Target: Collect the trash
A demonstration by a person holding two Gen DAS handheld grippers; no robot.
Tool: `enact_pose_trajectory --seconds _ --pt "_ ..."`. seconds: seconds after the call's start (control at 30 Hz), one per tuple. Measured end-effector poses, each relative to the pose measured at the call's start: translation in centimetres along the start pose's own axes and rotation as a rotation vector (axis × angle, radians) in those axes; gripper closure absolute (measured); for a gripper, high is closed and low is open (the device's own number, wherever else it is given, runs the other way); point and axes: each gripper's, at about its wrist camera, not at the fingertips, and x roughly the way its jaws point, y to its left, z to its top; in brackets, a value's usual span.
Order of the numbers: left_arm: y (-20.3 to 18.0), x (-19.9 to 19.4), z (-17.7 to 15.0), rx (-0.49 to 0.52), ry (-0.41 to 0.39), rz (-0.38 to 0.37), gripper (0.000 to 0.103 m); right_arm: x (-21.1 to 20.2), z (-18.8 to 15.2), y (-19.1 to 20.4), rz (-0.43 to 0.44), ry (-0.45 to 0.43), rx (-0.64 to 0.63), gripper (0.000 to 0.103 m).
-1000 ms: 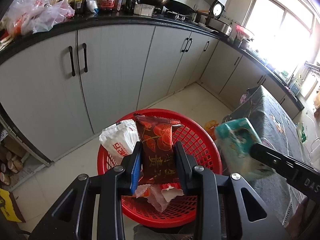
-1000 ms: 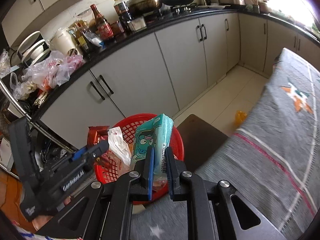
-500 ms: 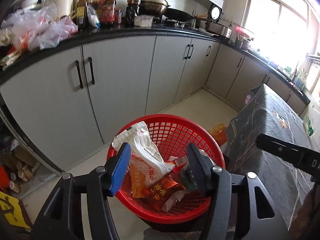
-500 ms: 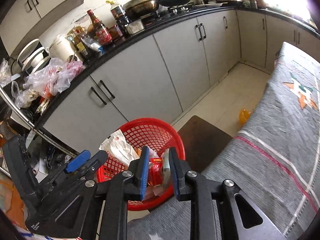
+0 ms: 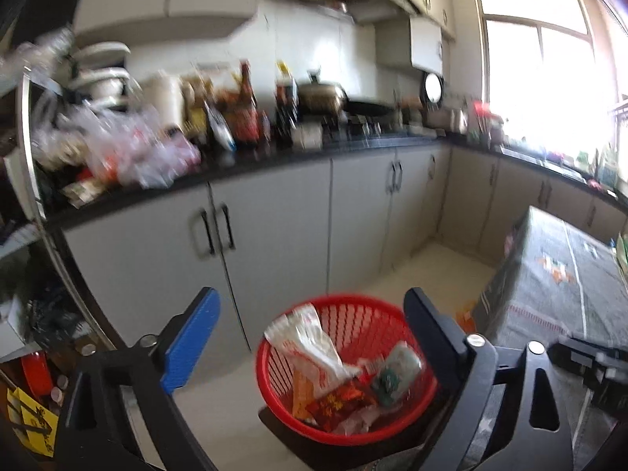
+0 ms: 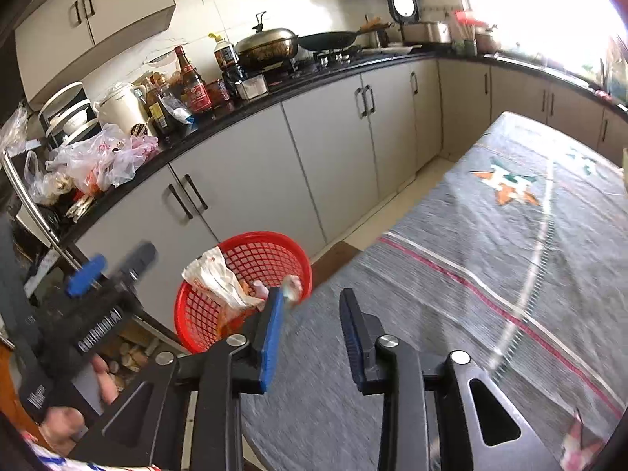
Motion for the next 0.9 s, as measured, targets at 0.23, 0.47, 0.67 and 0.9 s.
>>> enact_pose_trajectory --seconds 0.23,0.47,0.67,0.9 --pt "0.3 -5.2 1.0 -0.013 -0.194 0.069 0.0 -2.4 -2.5 -0.9 -0.024 -0.029 0.015 0.063" --pt "-0.7 -7.1 0.6 0.033 -0.132 0.049 0.0 -4.4 -4.5 -1.6 -0.024 -0.056 0.058 0.059" --pt "-1.1 -7.5 -1.9 0.033 -0.03 0.022 0.0 -6.1 -6.4 -2.0 -0.043 -0.085 0.08 0.049" --pt "-1.3 -7.3 -3.7 0.063 0.072 0.013 0.0 -7.6 -7.7 -1.2 -0.088 -0.111 0.034 0.042"
